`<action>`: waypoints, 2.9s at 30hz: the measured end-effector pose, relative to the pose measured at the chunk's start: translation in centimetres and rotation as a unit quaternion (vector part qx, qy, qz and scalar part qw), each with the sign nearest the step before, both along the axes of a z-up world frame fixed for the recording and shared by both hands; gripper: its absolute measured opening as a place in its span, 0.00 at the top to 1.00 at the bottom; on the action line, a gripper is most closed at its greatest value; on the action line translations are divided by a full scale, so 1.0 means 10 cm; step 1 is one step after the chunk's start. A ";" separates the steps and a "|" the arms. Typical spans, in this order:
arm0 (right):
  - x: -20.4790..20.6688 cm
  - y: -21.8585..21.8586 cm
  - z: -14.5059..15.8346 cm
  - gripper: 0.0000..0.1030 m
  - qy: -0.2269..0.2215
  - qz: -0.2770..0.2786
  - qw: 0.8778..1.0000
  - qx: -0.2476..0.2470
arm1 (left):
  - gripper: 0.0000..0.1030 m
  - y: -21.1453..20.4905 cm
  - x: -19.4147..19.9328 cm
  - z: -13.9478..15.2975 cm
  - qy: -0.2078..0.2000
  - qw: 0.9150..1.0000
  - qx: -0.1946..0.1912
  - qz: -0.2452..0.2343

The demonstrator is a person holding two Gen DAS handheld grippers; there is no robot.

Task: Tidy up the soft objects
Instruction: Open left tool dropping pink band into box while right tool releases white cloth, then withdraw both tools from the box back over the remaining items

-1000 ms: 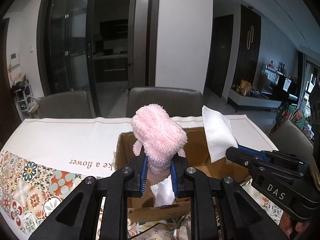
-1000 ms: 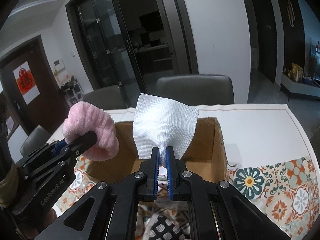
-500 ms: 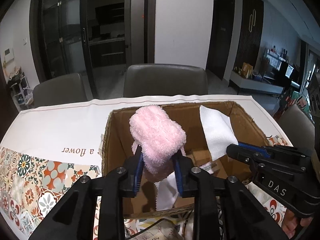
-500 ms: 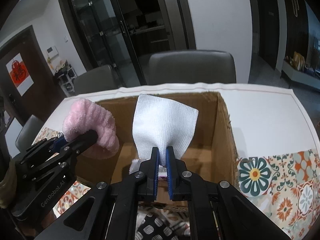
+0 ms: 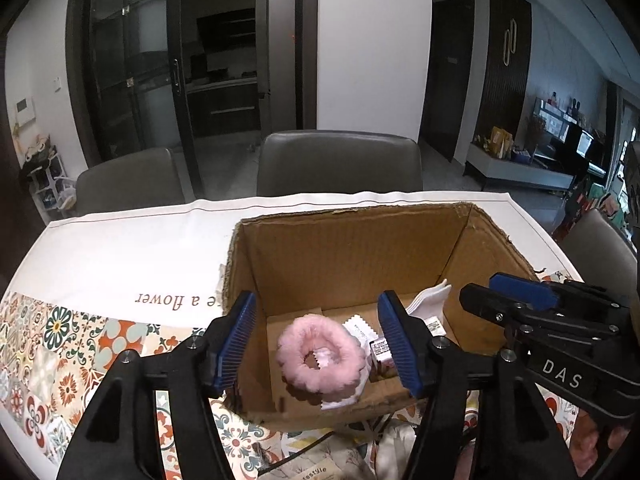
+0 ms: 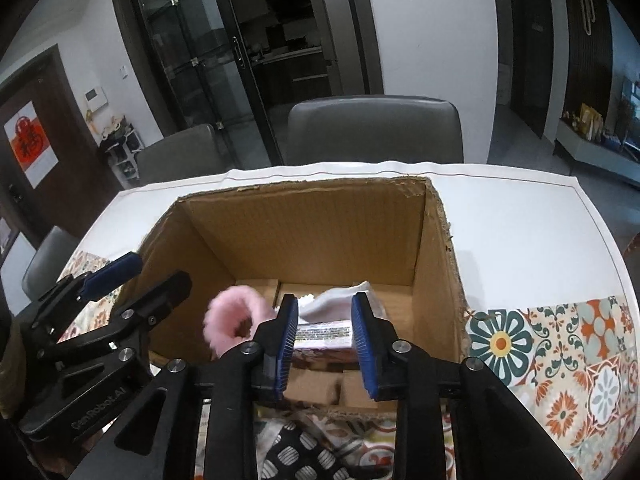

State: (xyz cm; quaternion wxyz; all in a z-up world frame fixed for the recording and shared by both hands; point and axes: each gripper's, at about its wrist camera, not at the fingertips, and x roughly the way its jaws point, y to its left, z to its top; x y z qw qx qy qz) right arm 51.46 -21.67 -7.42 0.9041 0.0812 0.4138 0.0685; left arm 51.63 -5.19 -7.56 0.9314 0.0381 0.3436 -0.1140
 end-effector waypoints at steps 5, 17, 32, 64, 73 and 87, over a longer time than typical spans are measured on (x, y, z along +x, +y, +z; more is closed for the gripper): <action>-0.11 -0.01 0.12 0.63 -0.014 -0.008 1.000 -0.002 | 0.38 0.03 -0.13 0.12 -0.017 1.000 -0.002 0.007; -0.43 0.00 0.42 0.57 -0.037 -0.015 0.999 0.005 | 0.36 0.12 -0.49 0.38 -0.041 0.999 -0.010 0.017; -0.86 0.07 0.76 0.48 -0.070 -0.023 0.997 0.002 | 0.34 0.28 -1.02 0.70 -0.077 0.996 -0.003 0.041; -1.70 0.28 0.68 0.31 -0.080 -0.025 0.996 -0.019 | 0.16 0.67 -2.02 0.51 -0.066 0.993 0.011 0.100; -1.86 0.31 0.52 0.28 -0.062 -0.022 0.998 -0.021 | 0.12 0.71 -2.20 0.32 -0.052 0.992 0.018 0.109; -2.05 0.45 0.20 0.28 -0.037 0.003 0.999 -0.039 | 0.11 0.79 -2.43 -0.07 -0.011 0.992 0.027 0.124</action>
